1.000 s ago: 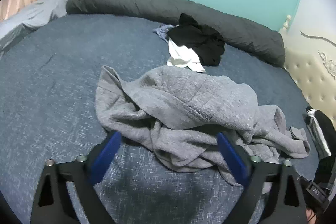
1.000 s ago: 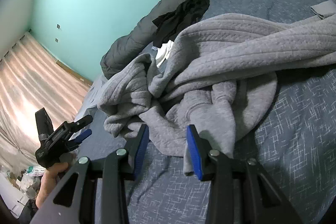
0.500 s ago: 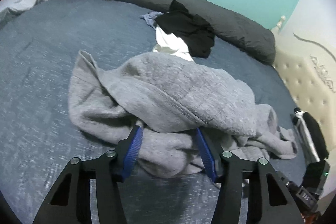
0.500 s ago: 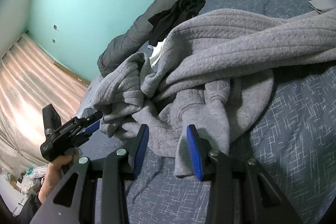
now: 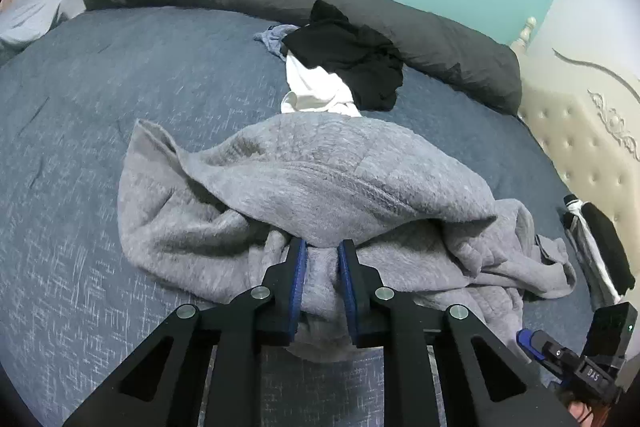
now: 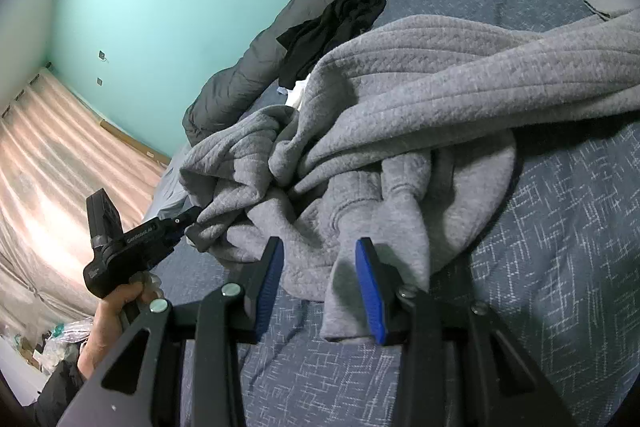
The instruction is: Fold clothes
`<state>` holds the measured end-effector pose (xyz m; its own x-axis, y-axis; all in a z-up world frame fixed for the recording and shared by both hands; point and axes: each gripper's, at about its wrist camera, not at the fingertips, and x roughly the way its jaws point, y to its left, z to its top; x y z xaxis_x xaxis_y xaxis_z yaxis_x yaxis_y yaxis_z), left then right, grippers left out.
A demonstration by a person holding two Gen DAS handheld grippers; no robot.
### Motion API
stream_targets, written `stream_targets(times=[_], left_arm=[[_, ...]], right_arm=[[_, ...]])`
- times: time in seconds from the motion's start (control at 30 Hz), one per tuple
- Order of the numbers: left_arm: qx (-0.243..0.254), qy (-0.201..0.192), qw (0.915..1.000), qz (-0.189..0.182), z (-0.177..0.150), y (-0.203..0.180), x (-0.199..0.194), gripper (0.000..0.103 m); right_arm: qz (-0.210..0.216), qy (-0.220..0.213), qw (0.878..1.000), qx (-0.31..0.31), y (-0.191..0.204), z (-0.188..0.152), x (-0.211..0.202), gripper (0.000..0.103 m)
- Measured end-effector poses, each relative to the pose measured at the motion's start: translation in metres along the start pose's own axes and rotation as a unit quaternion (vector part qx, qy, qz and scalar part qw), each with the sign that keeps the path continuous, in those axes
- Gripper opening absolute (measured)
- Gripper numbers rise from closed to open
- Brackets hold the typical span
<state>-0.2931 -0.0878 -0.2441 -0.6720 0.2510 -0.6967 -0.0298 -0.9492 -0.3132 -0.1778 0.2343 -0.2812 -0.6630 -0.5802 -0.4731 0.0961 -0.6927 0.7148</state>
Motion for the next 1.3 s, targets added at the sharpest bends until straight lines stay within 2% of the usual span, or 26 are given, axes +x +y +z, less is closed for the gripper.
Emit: stream_targets(times=[0.2, 0.27, 0.3, 0.33, 0.4, 0.47, 0.67, 0.77, 0.8, 0.9, 1.0, 1.3], left_arm=[[0.016, 0.001, 0.9998, -0.010, 0.016, -0.006, 0.004, 0.018], [0.013, 0.004, 0.9998, -0.013, 0.020, -0.005, 0.007, 0.022], [0.010, 0.005, 0.9998, -0.013, 0.022, -0.004, 0.009, 0.026], [0.007, 0.007, 0.9999, -0.014, 0.023, -0.003, 0.010, 0.034], [-0.013, 0.014, 0.9991, -0.038, 0.025, -0.002, 0.016, 0.049], [-0.024, 0.018, 0.9980, -0.055, 0.025, -0.004, 0.020, 0.051], [-0.033, 0.018, 0.9973, -0.063, 0.027, -0.010, 0.030, 0.051], [-0.041, 0.020, 0.9966, -0.069, 0.027, -0.009, 0.032, 0.058], [-0.042, 0.020, 0.9964, -0.071, 0.027, -0.009, 0.033, 0.064], [-0.053, 0.026, 0.9957, -0.071, 0.027, -0.008, 0.037, 0.067], [-0.064, 0.026, 0.9953, -0.068, 0.027, -0.007, 0.038, 0.075], [-0.086, 0.018, 0.9925, -0.085, 0.029, -0.004, 0.040, 0.075]], right_arm=[[0.001, 0.000, 1.000, 0.004, -0.001, 0.000, -0.004, 0.038], [0.002, 0.000, 1.000, 0.005, -0.002, 0.000, -0.005, 0.038], [0.002, 0.000, 1.000, 0.006, -0.003, 0.000, -0.005, 0.038], [0.002, 0.000, 1.000, 0.007, -0.003, 0.001, -0.005, 0.038], [0.002, 0.001, 1.000, 0.009, -0.003, 0.001, -0.005, 0.038], [0.001, 0.001, 1.000, 0.011, -0.004, 0.002, -0.004, 0.038], [0.001, 0.000, 1.000, 0.010, -0.002, 0.002, -0.005, 0.038], [0.001, -0.001, 1.000, 0.011, -0.002, 0.004, -0.004, 0.038], [0.001, 0.000, 1.000, 0.012, -0.002, 0.004, -0.004, 0.038], [0.001, 0.000, 1.000, 0.013, -0.001, 0.004, -0.003, 0.038], [0.002, -0.001, 1.000, 0.012, -0.001, 0.005, -0.003, 0.038], [0.002, 0.000, 1.000, 0.011, 0.000, 0.005, 0.001, 0.038]])
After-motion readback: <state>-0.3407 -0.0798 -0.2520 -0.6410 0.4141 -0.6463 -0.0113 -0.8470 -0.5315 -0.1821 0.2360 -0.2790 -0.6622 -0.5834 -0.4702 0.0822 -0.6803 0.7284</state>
